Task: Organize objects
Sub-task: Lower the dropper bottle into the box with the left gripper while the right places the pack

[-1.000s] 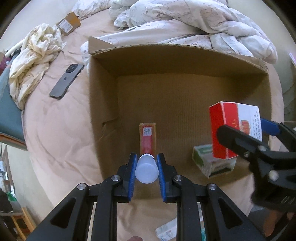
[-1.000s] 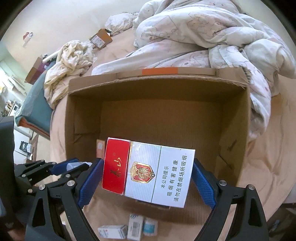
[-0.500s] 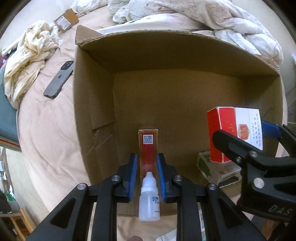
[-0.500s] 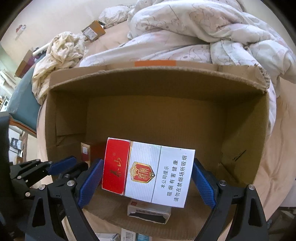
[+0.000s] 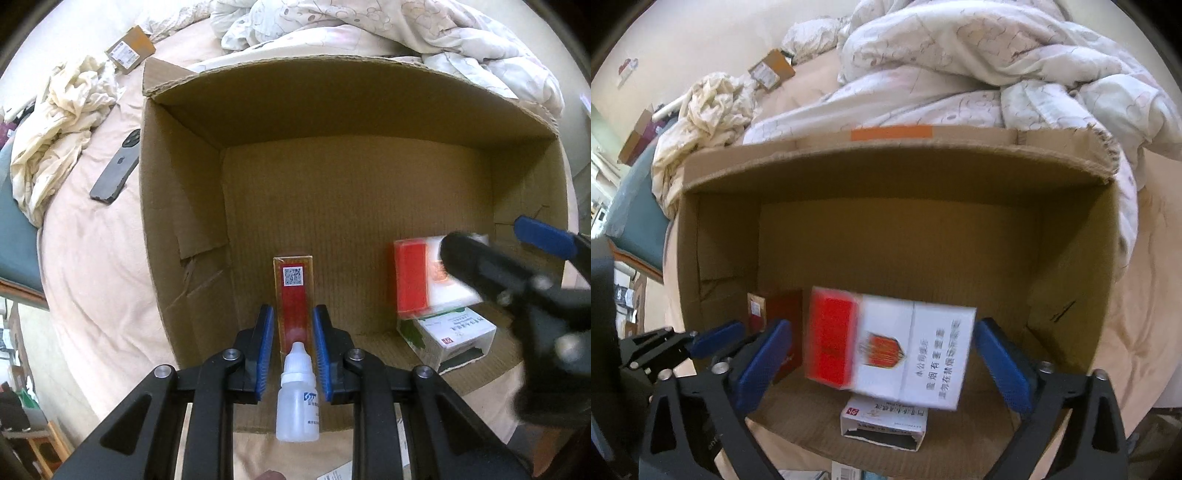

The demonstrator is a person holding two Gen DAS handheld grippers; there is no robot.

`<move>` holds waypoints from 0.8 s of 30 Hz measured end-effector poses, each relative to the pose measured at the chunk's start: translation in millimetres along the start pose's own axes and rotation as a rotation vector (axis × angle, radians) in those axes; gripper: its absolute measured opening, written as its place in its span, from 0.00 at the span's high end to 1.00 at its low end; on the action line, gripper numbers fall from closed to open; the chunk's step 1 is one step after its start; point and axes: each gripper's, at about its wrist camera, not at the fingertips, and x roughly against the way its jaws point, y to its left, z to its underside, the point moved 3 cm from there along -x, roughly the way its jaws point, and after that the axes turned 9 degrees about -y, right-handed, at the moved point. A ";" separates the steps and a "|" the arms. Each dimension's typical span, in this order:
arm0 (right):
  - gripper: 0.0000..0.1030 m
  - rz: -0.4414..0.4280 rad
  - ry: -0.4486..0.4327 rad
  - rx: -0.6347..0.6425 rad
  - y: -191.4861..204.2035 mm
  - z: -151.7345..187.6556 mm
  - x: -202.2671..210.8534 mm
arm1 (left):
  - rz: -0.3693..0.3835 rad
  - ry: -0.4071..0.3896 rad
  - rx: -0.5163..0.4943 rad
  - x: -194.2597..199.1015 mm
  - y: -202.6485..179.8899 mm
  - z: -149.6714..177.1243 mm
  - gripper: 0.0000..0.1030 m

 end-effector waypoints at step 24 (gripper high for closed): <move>0.00 0.006 -0.084 -0.010 -19.3 -3.0 33.9 | 0.038 -0.034 -0.047 30.9 4.6 2.3 0.18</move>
